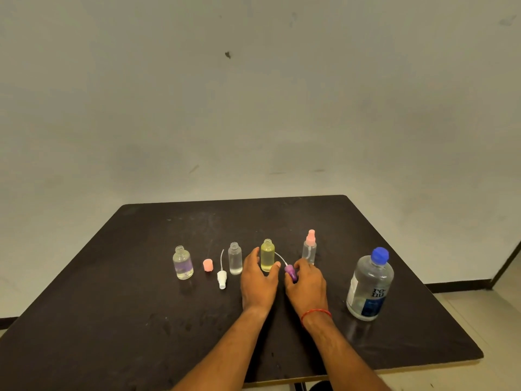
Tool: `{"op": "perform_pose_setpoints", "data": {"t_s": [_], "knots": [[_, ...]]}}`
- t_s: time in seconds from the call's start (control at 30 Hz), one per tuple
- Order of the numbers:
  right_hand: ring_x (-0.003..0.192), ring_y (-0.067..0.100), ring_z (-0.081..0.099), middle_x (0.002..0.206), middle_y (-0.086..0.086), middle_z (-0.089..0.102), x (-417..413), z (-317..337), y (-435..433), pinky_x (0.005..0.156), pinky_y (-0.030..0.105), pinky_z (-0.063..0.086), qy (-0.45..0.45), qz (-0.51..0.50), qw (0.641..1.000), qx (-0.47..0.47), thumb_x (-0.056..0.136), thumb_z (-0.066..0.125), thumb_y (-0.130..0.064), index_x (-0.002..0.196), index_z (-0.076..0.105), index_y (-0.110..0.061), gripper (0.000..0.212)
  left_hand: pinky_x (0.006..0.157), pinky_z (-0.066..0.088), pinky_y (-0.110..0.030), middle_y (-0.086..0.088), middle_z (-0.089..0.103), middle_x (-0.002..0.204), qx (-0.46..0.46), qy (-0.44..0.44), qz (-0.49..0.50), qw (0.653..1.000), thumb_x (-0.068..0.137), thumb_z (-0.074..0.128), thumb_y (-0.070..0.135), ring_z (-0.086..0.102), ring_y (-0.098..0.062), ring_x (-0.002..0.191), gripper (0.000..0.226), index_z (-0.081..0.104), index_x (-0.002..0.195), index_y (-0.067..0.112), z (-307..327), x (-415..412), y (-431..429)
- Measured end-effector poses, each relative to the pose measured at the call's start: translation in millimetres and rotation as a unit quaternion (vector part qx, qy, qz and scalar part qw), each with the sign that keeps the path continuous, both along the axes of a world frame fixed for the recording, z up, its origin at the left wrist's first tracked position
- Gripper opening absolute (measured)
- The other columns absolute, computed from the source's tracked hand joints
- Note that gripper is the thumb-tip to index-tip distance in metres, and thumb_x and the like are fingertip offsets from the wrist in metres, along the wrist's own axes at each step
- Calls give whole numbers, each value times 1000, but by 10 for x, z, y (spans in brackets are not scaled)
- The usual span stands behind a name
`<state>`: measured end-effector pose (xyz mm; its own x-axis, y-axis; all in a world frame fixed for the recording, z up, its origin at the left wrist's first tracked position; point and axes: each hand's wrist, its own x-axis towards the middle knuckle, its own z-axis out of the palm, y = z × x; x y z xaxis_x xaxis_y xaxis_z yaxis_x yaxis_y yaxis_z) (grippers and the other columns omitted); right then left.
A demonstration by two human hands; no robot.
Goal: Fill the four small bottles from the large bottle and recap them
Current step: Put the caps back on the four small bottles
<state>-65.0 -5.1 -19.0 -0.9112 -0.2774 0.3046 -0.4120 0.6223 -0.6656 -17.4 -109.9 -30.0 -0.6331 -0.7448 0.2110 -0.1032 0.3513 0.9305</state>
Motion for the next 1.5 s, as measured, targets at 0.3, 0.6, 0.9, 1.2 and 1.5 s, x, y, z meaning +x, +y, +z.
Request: {"op": "perform_pose_setpoints", "data": {"t_s": [0.3,0.6,0.9,1.2,1.5], "knots": [[68,5,52,75,-9,53,-29,13,-17,64,20,43,-4,-15,1000,-17,87,70,-28,75,55,-23,20,88,56,-32,15,67,99,-45,19,-2,999,93,72,21,65,-5,95,24,65,116,25,35,-61,-37],[75,6,64,84,-8,63,105,91,99,70,25,58,30,-22,983,-179,81,75,-11,92,56,-29,28,81,56,-27,13,68,93,-42,27,-17,999,92,73,26,66,-2,88,25,56,109,34,26,-24,-48],[90,-1,64,99,-10,65,39,548,215,77,10,52,87,27,959,-269,84,74,-12,111,65,-22,30,84,57,-30,14,67,98,-58,35,-31,997,93,73,25,65,-3,92,22,60,111,27,26,-18,-53],[85,7,61,98,-4,65,-14,762,231,73,3,46,134,75,976,-155,82,76,-13,108,66,-14,28,87,55,-27,16,66,102,-42,46,-50,997,93,72,26,64,0,95,26,59,115,33,32,2,-55],[87,8,59,99,-2,65,-151,830,16,81,16,49,104,150,982,-38,80,74,-7,103,67,-18,27,88,57,-37,14,69,104,-46,58,-83,994,91,71,30,66,-5,99,28,61,117,35,13,3,-28]]}}
